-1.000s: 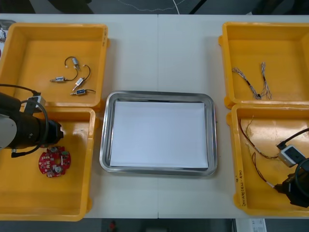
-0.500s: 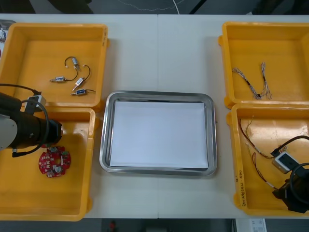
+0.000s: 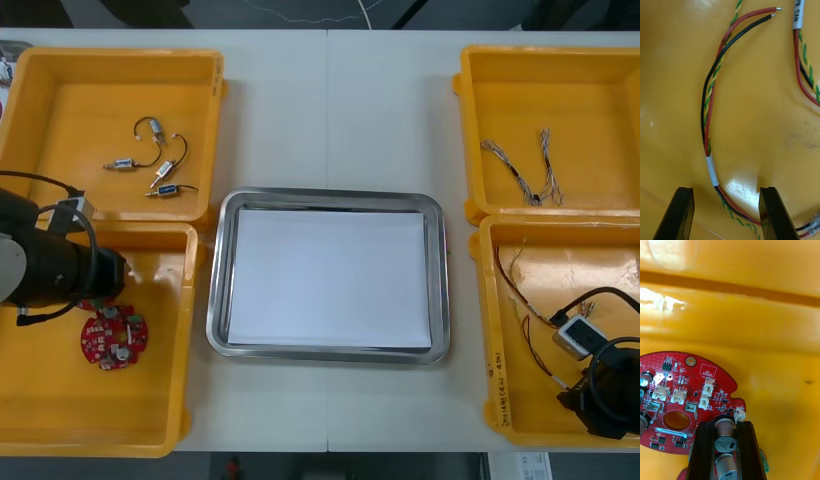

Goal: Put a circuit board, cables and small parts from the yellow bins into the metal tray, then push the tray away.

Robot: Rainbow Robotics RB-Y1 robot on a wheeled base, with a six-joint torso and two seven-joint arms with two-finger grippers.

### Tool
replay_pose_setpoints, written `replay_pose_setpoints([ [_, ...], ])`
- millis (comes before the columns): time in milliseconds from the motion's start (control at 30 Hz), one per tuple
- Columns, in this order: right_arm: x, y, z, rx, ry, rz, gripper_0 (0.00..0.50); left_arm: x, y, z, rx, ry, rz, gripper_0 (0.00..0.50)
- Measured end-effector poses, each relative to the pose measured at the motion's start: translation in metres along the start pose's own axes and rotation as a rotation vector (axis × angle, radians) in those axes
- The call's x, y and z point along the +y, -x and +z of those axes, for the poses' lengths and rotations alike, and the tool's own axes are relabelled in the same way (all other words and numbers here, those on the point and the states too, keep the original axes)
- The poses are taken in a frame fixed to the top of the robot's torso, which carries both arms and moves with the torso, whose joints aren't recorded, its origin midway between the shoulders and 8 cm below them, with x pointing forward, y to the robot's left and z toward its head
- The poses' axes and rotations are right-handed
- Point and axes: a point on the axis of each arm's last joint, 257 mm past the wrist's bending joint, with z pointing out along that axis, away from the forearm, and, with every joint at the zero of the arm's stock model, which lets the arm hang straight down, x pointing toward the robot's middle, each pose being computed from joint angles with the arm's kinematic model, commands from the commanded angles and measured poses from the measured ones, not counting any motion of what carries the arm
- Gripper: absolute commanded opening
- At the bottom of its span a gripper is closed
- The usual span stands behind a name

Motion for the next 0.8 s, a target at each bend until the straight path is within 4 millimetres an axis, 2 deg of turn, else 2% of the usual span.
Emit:
replay_pose_setpoints([
  [300, 0.002, 0.003, 0.004, -0.007, -0.012, -0.032, 0.5, 0.003, 0.009, -0.057, -0.017, 0.04, 0.03, 0.001],
  [533, -0.004, 0.003, 0.006, -0.011, -0.043, -0.063, 0.5, 0.001, -0.003, -0.085, 0.003, 0.086, 0.089, 0.0],
  [800, -0.003, 0.005, 0.008, -0.02, -0.05, -0.077, 0.5, -0.019, -0.013, -0.108, 0.021, 0.084, 0.18, 0.0],
])
